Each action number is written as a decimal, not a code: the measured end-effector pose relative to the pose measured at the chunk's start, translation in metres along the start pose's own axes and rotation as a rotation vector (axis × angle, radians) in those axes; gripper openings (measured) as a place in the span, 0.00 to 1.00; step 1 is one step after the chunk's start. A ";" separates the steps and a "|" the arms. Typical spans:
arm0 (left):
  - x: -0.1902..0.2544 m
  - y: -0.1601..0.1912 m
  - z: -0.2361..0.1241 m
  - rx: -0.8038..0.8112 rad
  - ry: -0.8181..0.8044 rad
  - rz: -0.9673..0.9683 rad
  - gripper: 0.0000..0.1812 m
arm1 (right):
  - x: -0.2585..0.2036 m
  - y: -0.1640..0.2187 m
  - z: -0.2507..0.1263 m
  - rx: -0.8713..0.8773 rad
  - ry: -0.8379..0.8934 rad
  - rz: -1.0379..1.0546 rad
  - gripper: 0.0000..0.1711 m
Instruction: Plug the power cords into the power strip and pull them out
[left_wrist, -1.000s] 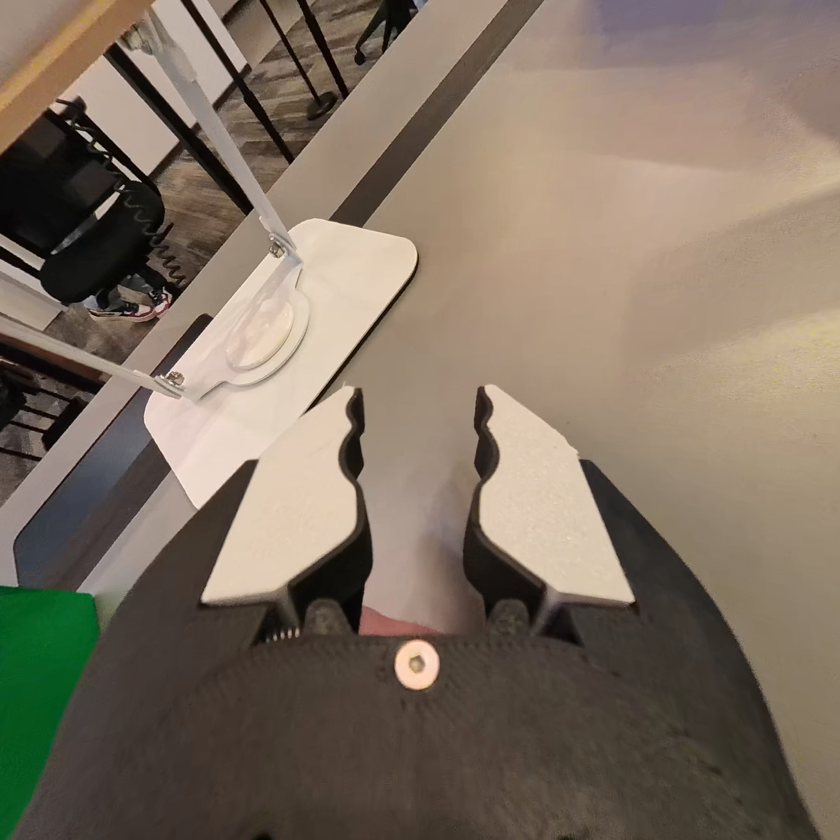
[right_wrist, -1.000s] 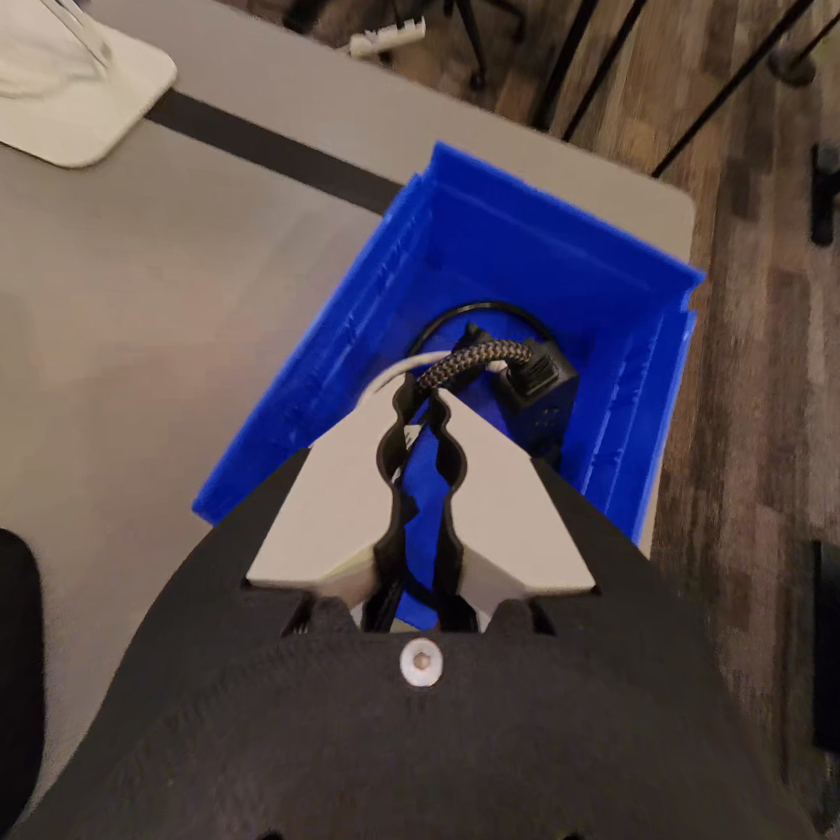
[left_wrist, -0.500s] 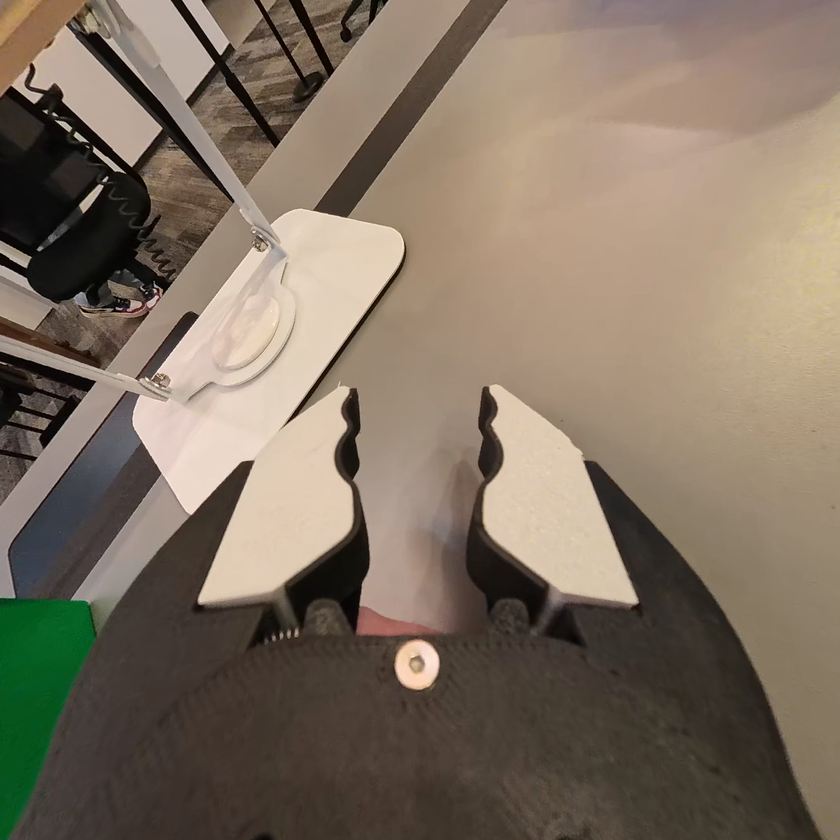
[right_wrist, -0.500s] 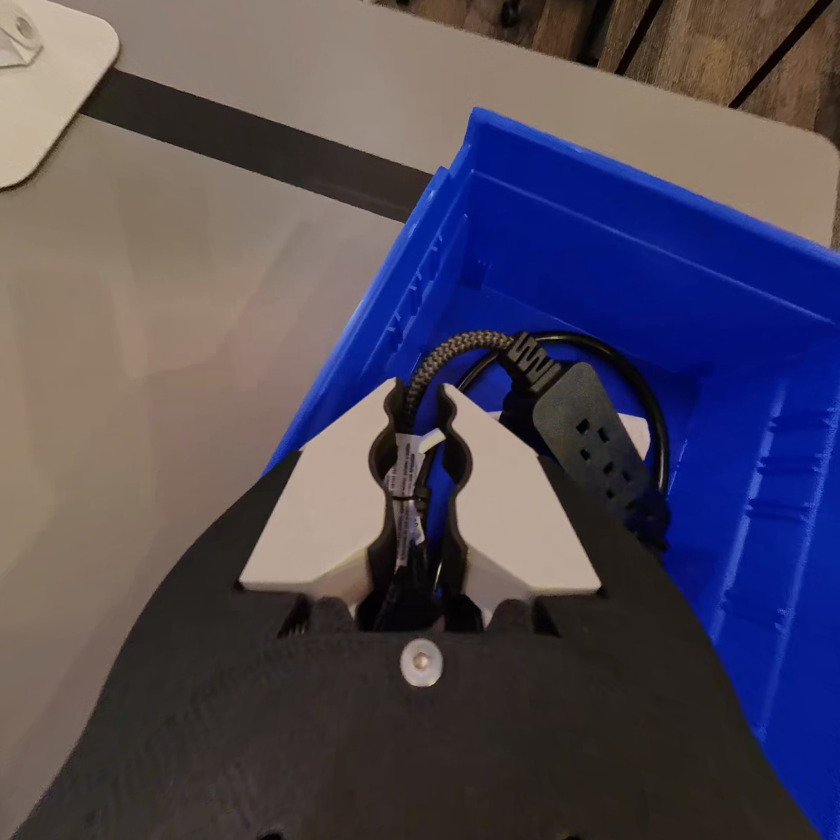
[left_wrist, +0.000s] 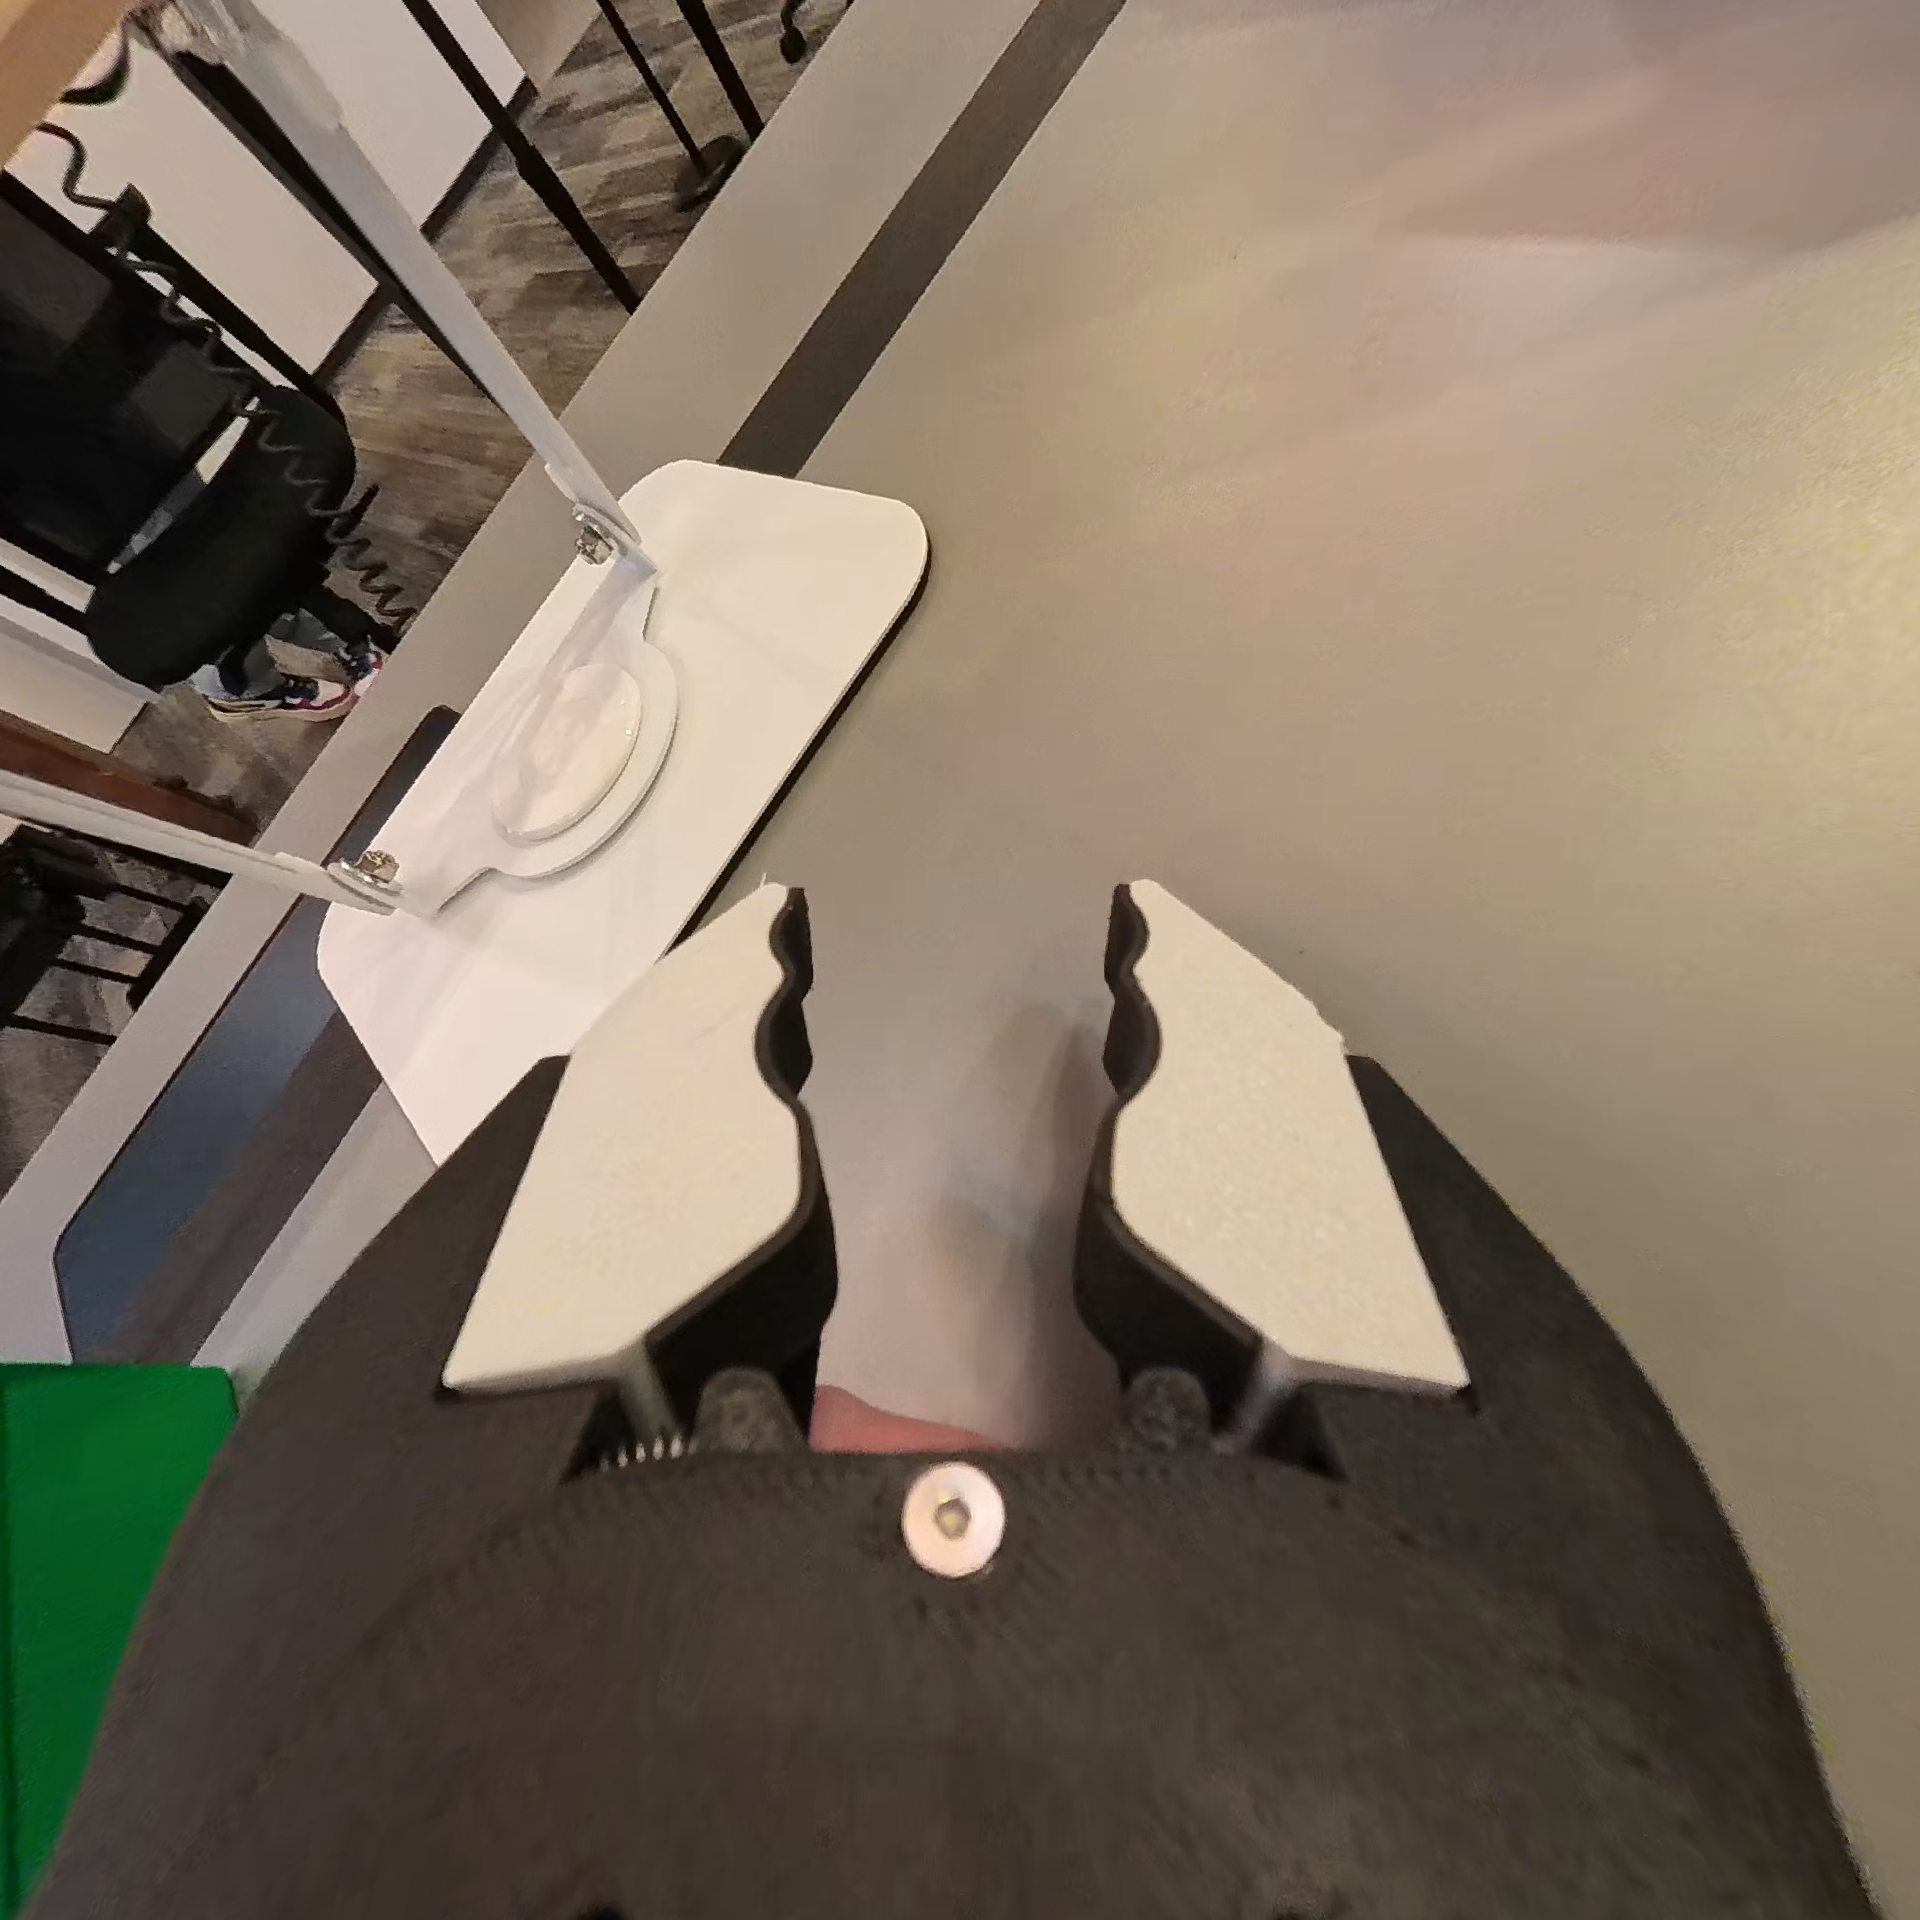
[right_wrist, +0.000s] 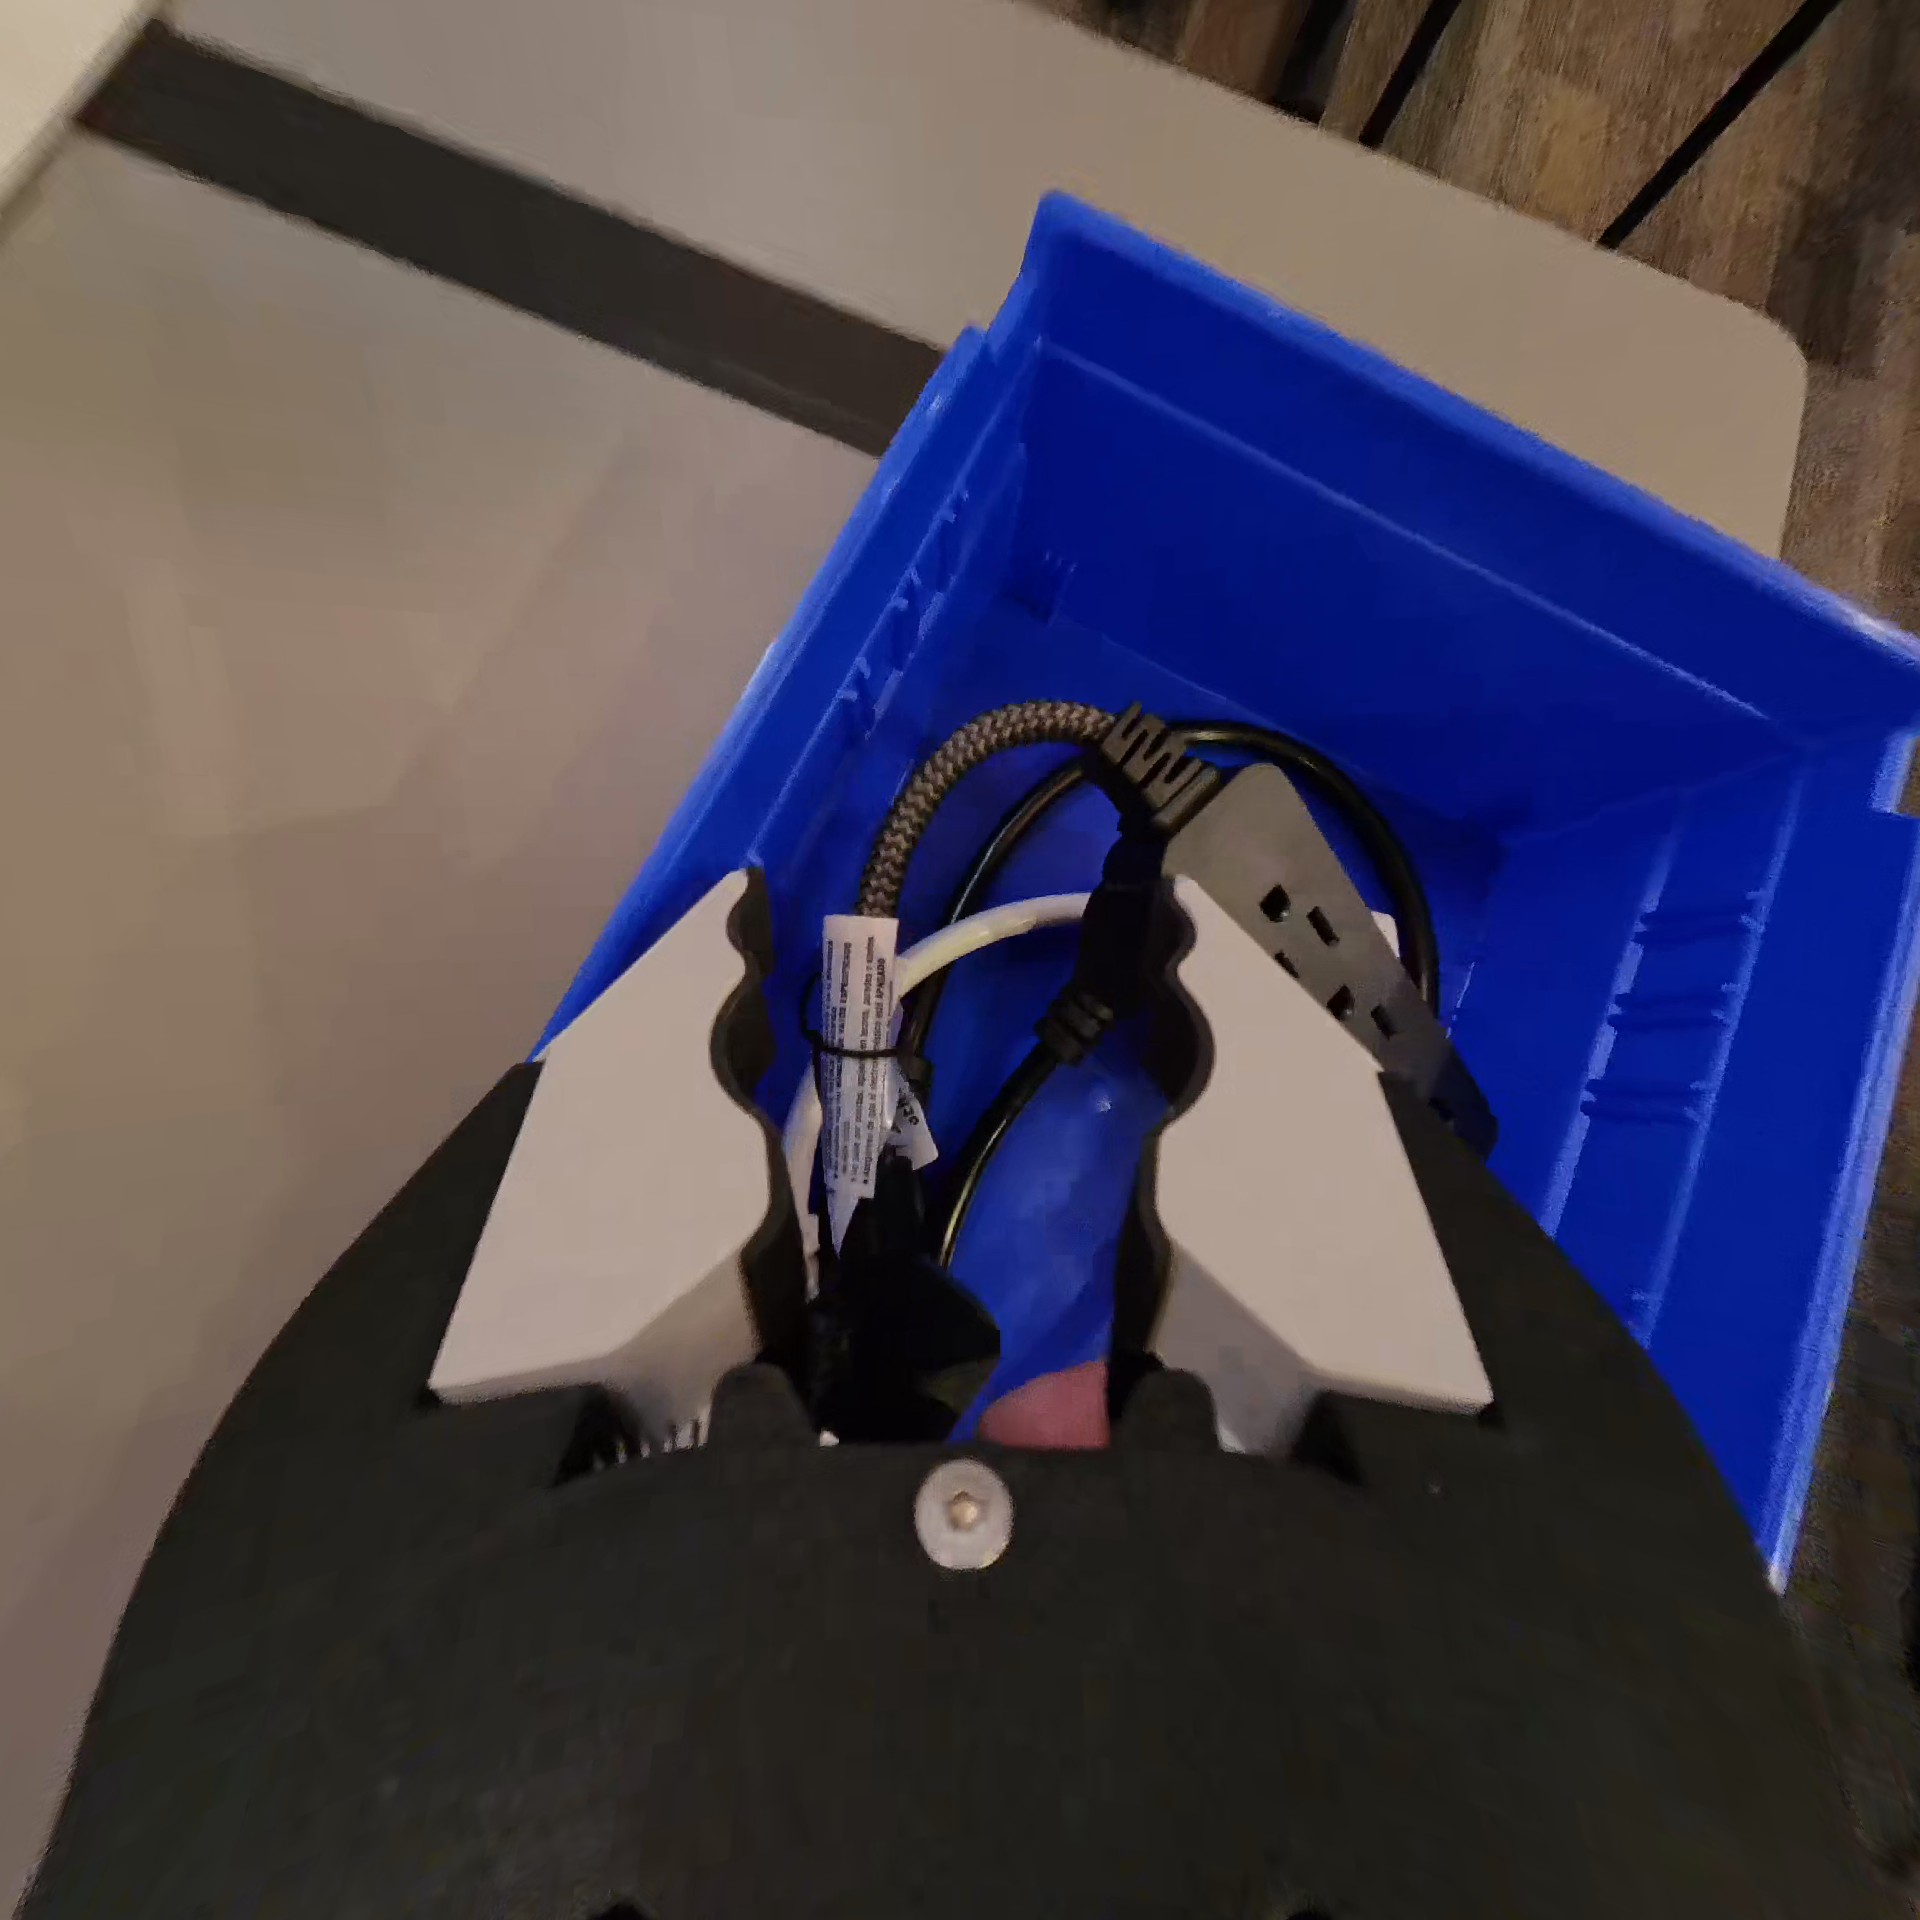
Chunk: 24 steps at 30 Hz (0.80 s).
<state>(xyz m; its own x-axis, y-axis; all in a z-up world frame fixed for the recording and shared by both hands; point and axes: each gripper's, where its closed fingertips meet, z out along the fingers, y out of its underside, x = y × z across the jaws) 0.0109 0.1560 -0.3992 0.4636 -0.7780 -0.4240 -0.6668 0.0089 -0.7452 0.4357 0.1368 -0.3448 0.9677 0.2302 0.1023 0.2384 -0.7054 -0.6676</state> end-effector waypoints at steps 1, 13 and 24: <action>0.000 0.000 0.000 0.000 -0.001 0.002 0.30 | 0.002 -0.005 -0.006 0.042 -0.003 0.029 0.41; -0.006 -0.006 -0.003 0.032 -0.021 -0.027 0.31 | 0.047 -0.002 -0.101 0.168 0.302 -0.057 0.36; -0.030 -0.069 -0.039 0.159 -0.099 -0.111 0.40 | 0.113 0.112 -0.136 0.153 0.459 0.222 0.45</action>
<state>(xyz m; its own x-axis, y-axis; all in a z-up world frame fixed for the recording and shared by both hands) 0.0202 0.1541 -0.3144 0.5891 -0.7144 -0.3776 -0.5118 0.0318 -0.8585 0.5824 -0.0072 -0.3074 0.9377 -0.2549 0.2361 0.0427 -0.5897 -0.8065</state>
